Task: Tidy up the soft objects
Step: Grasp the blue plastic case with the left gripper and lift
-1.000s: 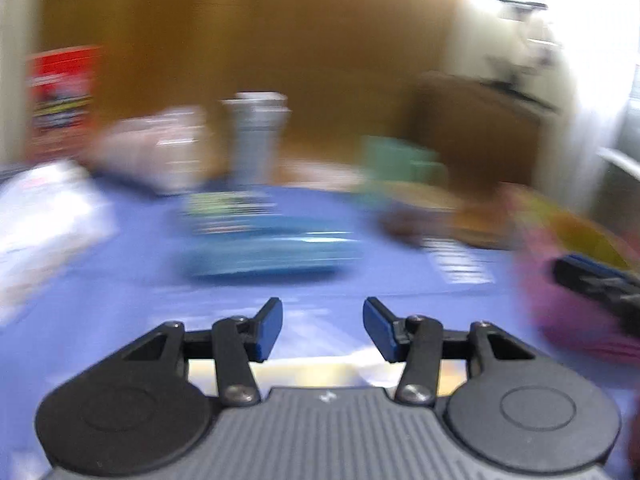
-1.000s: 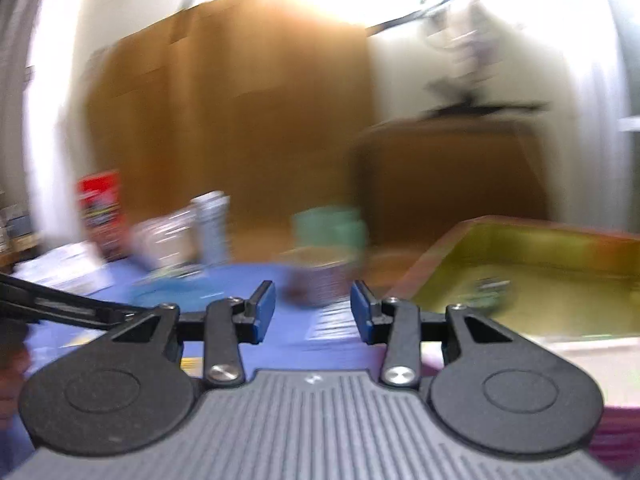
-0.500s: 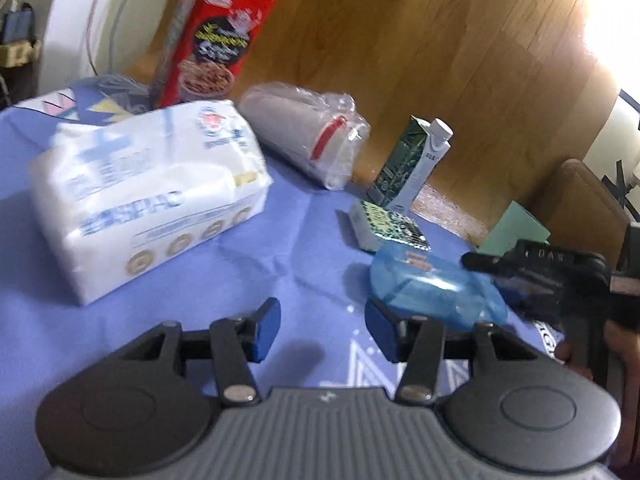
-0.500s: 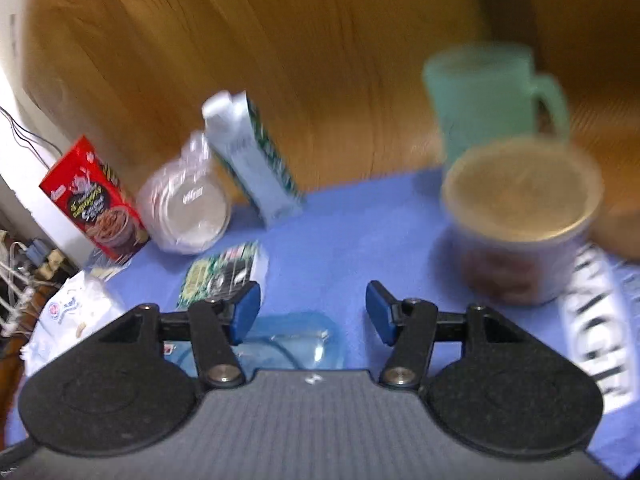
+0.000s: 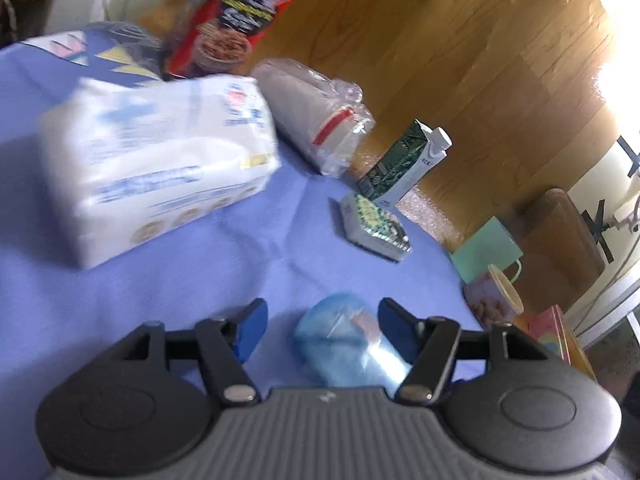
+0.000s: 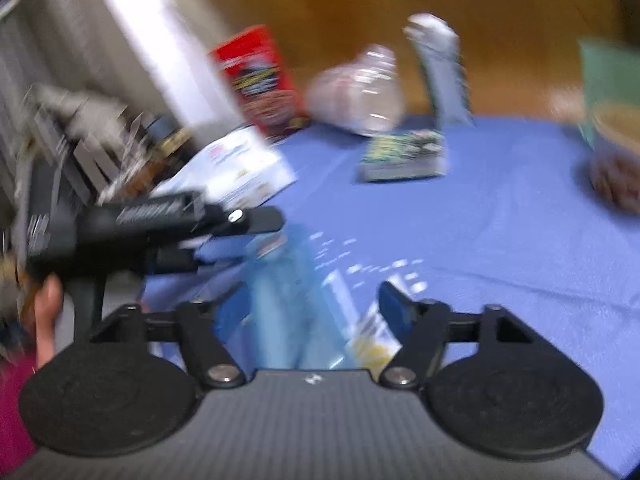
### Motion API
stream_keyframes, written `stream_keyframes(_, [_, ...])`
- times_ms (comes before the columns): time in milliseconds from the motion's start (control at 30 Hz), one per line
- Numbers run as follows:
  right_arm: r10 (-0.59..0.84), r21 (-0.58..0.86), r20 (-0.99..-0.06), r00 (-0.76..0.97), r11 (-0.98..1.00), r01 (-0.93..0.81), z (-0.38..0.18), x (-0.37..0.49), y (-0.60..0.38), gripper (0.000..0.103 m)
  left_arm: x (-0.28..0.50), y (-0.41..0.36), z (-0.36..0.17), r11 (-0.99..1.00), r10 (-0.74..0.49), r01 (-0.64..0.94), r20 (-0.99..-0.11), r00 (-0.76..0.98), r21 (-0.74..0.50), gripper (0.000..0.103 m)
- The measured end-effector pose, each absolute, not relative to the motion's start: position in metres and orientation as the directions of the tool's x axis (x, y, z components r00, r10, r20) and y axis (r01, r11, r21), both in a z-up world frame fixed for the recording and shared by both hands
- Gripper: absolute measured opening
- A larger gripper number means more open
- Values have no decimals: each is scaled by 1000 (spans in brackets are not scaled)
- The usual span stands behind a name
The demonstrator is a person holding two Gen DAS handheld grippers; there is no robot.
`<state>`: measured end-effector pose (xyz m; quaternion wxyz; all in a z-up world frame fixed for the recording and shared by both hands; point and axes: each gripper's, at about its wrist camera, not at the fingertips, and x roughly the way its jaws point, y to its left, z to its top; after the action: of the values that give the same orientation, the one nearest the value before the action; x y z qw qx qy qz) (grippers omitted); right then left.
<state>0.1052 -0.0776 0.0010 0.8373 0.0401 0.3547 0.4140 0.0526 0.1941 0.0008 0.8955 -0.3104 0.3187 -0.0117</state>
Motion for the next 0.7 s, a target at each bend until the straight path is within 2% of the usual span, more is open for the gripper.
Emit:
stream_keyframes(67, [717, 231, -553, 424, 622, -749, 3, 77, -69, 89, 34, 193, 5, 814, -211, -175, -562, 800, -554, 71])
stream_keyframes(133, [673, 68, -561, 482, 618, -783, -2, 59, -56, 89, 21, 187, 8, 822, -210, -176, -577, 789, -541, 71])
stream_keyframes(200, [623, -18, -575, 530, 638, -770, -11, 55, -47, 89, 17, 178, 8, 825, -228, -164, -585, 778, -540, 72])
stream_keyframes(267, [620, 23, -592, 515, 652, -758, -21, 64, -43, 84, 18, 166, 6, 827, -255, -147, -597, 761, -542, 73])
stream_keyframes(300, [619, 55, -600, 507, 664, -746, -24, 70, -43, 76, 20, 160, 5, 831, -264, -142, -605, 751, -538, 73])
stream_keyframes(333, [615, 72, -595, 517, 682, -728, -26, 72, -45, 60, 22, 152, 3, 836, -270, -137, -617, 739, -531, 71])
stream_keyframes(367, [613, 67, -587, 530, 688, -722, -26, 67, -49, 56, 22, 146, 1, 844, -268, -129, -617, 739, -521, 73])
stream_keyframes(400, [620, 77, -583, 526, 686, -723, -24, 63, -51, 56, 21, 141, 2, 851, -268, -115, -611, 745, -513, 70])
stream_keyframes(433, [630, 105, -577, 520, 688, -718, -23, 61, -55, 56, 21, 136, 2, 841, -303, -89, -601, 740, -534, 58])
stream_keyframes(467, [637, 118, -569, 521, 690, -715, -24, 56, -60, 56, 23, 132, 3, 827, -341, -66, -591, 731, -558, 56])
stream_keyframes(700, [606, 142, -451, 655, 774, -617, -15, 28, -100, 56, 31, 73, 39, 869, -371, 72, -549, 749, -489, 55])
